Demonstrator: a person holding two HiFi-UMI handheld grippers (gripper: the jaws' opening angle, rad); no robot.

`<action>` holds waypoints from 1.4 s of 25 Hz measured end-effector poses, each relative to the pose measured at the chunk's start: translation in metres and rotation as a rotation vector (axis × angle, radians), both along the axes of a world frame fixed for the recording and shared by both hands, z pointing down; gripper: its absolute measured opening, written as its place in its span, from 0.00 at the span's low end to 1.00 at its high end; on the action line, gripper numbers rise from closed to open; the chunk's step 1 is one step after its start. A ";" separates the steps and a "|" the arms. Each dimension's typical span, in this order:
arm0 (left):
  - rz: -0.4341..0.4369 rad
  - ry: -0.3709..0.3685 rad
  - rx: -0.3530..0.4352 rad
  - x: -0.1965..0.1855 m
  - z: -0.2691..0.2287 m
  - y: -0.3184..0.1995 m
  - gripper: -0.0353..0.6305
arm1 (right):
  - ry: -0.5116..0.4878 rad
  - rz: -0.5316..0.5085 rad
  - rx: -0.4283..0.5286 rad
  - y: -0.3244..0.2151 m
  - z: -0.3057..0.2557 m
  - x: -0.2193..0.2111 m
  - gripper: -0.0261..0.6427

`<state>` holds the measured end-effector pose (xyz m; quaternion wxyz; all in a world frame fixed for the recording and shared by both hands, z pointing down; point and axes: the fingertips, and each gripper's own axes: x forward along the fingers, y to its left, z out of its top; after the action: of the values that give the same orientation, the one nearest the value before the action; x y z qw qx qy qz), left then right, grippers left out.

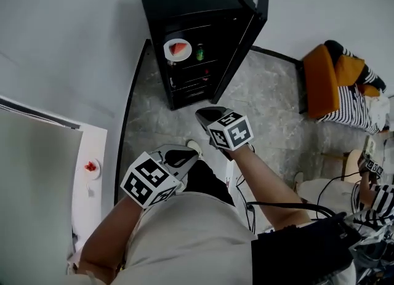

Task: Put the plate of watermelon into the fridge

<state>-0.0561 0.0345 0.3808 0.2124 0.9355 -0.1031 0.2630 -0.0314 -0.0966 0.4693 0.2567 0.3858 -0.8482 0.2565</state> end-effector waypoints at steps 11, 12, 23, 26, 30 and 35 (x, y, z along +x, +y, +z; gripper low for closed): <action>0.017 0.024 -0.008 -0.023 0.000 0.056 0.07 | -0.001 -0.001 0.014 0.092 -0.033 -0.016 0.07; 0.017 0.027 -0.007 -0.027 -0.002 0.064 0.07 | 0.004 -0.004 0.021 0.105 -0.039 -0.021 0.07; -0.013 0.028 -0.005 -0.051 0.006 0.075 0.07 | 0.022 -0.053 0.083 0.152 -0.067 -0.037 0.06; -0.015 0.027 -0.008 -0.053 0.009 0.074 0.07 | 0.026 -0.060 0.086 0.156 -0.070 -0.039 0.06; -0.020 0.025 -0.012 -0.054 0.013 0.076 0.07 | 0.024 -0.068 0.090 0.162 -0.070 -0.040 0.06; -0.031 0.024 -0.019 -0.054 0.020 0.077 0.07 | 0.014 -0.068 0.094 0.167 -0.069 -0.039 0.06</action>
<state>-0.1102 0.1119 0.4006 0.2264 0.9348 -0.1123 0.2496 -0.0708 0.0702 0.4001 0.2529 0.3701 -0.8701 0.2049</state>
